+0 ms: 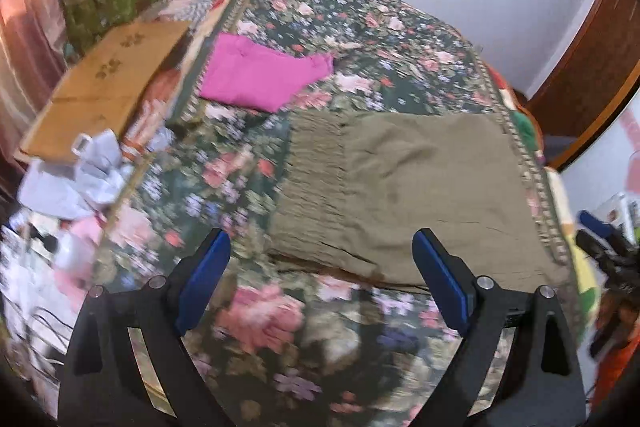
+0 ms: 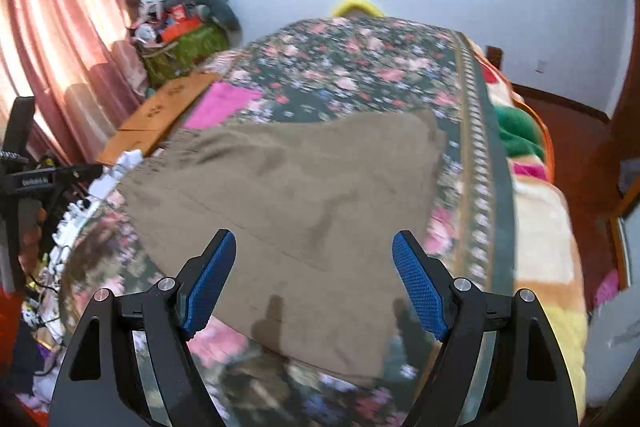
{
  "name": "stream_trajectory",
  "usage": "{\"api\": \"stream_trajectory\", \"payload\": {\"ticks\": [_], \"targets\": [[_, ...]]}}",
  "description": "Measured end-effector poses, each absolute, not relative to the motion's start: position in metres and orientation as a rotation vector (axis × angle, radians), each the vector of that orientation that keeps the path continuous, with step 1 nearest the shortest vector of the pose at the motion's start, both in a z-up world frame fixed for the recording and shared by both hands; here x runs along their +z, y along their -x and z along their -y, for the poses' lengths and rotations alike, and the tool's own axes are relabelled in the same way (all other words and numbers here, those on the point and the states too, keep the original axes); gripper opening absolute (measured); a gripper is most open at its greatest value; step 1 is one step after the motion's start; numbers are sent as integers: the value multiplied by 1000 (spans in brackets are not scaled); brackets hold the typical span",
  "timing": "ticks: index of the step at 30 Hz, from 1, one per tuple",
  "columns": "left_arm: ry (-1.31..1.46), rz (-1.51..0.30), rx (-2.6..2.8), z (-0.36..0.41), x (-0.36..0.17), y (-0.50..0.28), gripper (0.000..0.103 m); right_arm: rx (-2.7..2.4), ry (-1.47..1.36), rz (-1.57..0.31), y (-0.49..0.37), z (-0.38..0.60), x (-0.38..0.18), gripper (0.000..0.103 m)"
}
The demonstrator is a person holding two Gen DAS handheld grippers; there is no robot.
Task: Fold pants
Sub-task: 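Grasp the elastic waistband with the left gripper and lift it up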
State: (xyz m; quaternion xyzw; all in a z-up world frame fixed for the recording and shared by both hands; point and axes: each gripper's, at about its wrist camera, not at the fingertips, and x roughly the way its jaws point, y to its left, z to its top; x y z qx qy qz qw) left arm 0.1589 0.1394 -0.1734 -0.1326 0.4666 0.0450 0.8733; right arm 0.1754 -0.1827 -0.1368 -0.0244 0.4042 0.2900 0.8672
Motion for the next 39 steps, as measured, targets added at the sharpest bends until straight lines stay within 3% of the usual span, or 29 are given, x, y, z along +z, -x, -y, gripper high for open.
{"api": "stream_trajectory", "payload": {"ticks": [10, 25, 27, 29, 34, 39], "targets": [[471, -1111, -25, -121, -222, -159, 93, 665, 148, -941, -170, 137, -190, 78], [826, -1134, -143, -152, -256, -203, 96, 709, 32, -992, -170, 148, -198, 80], [841, -1128, -119, -157, -256, -207, 86, 713, 24, -994, -169, 150, -199, 80], [767, -1133, -43, -158, -251, -210, 51, 713, 19, -996, -169, 150, -199, 80], [665, -1091, 18, -154, -241, -201, 37, 694, -1, -977, -169, 155, -191, 79], [429, -1007, 158, -148, -205, -180, 34, 665, -28, -944, -171, 166, -179, 79]]}}
